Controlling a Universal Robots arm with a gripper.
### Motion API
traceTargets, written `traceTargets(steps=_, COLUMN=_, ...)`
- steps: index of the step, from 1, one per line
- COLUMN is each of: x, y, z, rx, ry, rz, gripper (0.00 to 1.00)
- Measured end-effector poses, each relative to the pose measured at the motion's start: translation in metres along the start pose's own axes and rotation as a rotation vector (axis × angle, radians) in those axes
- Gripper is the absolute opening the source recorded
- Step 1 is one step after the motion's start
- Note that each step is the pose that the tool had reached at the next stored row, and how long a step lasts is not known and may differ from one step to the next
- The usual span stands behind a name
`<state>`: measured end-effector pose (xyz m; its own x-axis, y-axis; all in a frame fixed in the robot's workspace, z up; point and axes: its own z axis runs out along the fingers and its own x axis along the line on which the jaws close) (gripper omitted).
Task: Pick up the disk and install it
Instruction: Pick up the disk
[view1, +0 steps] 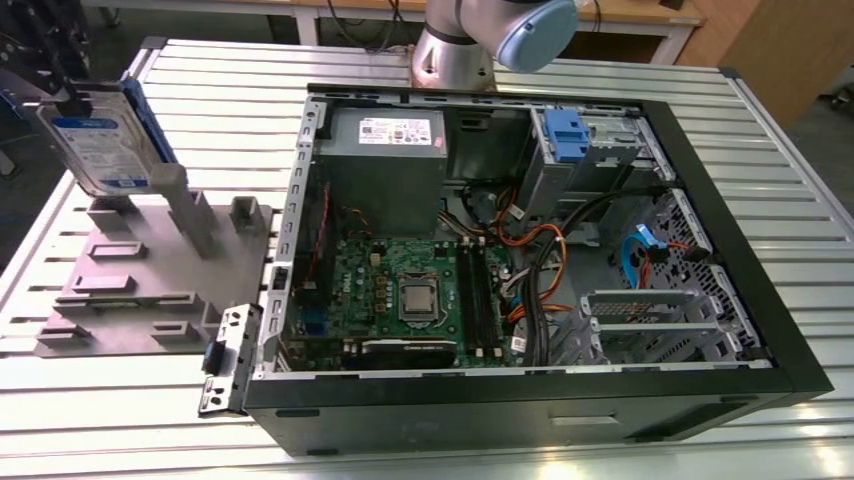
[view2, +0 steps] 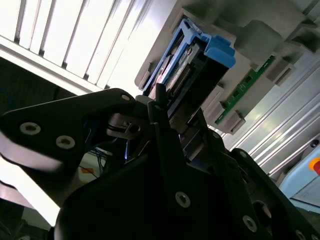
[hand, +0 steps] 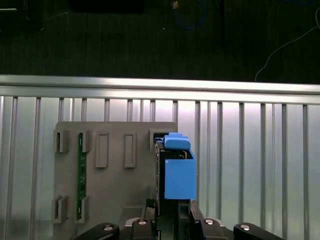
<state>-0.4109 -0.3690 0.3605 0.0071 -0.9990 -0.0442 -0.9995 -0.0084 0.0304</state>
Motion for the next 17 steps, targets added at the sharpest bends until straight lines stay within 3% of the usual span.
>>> traceTargets(steps=6, x=-0.0005, y=0.0004, z=-0.0123, rx=0.0001, ry=0.0000, rz=0.000, gripper=0.35)
traceTargets(steps=17, x=-0.0010, y=0.0007, z=-0.0230, rx=0.0001, ry=-0.0001, rz=0.000, gripper=0.35)
